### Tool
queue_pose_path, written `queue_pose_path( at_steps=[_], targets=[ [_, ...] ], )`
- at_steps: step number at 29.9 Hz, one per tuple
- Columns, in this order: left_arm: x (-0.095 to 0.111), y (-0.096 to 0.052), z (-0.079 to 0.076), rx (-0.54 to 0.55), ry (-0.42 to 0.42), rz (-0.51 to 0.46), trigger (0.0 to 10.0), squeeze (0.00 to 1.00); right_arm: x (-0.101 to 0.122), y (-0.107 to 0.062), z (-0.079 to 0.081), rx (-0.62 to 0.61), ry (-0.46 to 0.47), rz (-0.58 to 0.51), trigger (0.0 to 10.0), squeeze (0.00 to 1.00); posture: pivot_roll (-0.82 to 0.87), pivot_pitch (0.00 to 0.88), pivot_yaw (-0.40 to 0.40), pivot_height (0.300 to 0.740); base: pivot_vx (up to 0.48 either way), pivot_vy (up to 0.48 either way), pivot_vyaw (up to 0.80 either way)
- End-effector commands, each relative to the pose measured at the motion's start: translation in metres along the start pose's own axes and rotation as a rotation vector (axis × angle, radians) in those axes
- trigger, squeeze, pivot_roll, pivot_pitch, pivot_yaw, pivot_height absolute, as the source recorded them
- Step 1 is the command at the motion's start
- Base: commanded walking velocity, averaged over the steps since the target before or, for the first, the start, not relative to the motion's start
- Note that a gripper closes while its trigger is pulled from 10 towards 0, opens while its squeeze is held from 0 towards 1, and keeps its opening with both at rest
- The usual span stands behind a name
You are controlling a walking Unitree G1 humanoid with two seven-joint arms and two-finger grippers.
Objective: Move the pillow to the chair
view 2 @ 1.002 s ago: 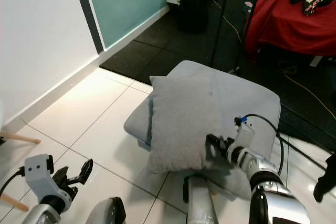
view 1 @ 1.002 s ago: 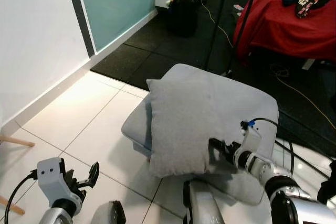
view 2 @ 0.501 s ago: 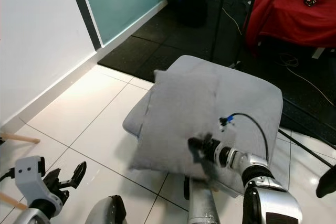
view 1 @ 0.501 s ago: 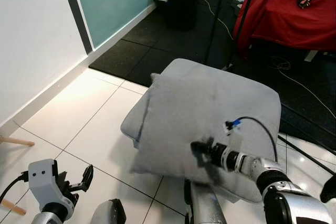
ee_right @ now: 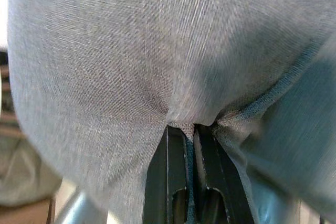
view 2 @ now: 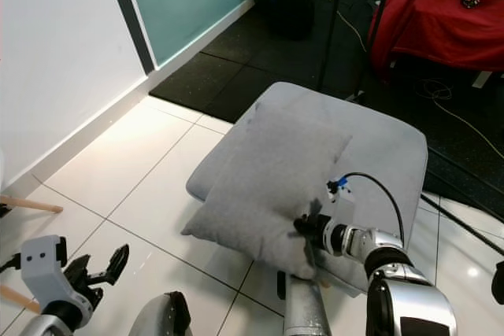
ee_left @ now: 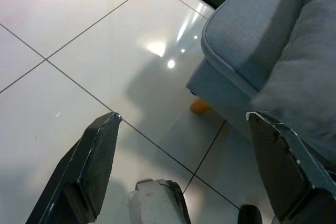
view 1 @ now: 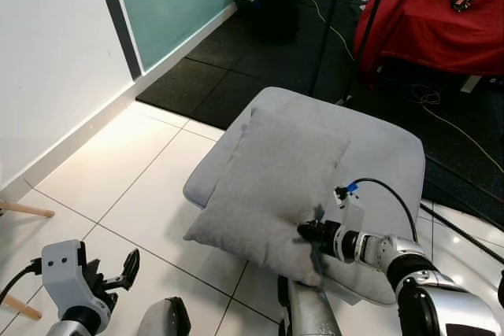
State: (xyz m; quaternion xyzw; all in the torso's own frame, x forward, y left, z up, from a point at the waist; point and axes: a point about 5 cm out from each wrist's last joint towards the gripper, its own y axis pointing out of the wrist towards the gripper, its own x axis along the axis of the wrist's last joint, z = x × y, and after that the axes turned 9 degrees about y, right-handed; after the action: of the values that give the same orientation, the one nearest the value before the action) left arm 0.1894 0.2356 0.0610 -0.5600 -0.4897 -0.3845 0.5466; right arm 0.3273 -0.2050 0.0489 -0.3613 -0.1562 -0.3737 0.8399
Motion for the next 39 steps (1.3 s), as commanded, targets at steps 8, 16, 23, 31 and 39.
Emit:
queue_pose_path(
  at_steps=[8, 16, 23, 31, 39],
  targets=[
    [-0.001, 0.002, 0.0, -0.001, -0.011, 0.006, 10.0, 0.0, 0.05, -0.011, 0.019, 0.159, 0.092, -0.317, 0.0, 0.0, -0.05, 0.193, 0.013, 0.545, 0.0, 0.0, 0.0],
    [0.0, 0.01, -0.003, 0.003, -0.024, -0.006, 10.0, 0.0, 0.083, -0.019, 0.044, 0.239, -0.068, -0.399, 0.0, 0.0, -0.08, 0.167, -0.004, 0.55, 0.0, 0.0, 0.0],
    [-0.007, 0.024, -0.008, 0.029, -0.024, 0.027, 10.0, 0.0, 0.09, -0.019, 0.073, 0.392, -0.169, -0.397, 0.0, 0.0, -0.1, 0.135, -0.016, 0.573, 0.0, 0.0, 0.0],
    [-0.014, 0.027, -0.012, 0.036, -0.036, 0.049, 10.0, 0.0, 0.087, -0.014, 0.076, 0.39, -0.185, -0.37, 0.0, 0.0, -0.11, 0.121, -0.03, 0.597, 0.0, 0.0, 0.0],
    [-0.022, 0.027, -0.014, 0.05, -0.055, 0.064, 10.0, 0.0, 0.093, -0.014, 0.09, 0.435, -0.187, -0.385, 0.0, 0.0, -0.11, 0.117, -0.038, 0.616, 0.0, 0.0, 0.0]
  ],
)
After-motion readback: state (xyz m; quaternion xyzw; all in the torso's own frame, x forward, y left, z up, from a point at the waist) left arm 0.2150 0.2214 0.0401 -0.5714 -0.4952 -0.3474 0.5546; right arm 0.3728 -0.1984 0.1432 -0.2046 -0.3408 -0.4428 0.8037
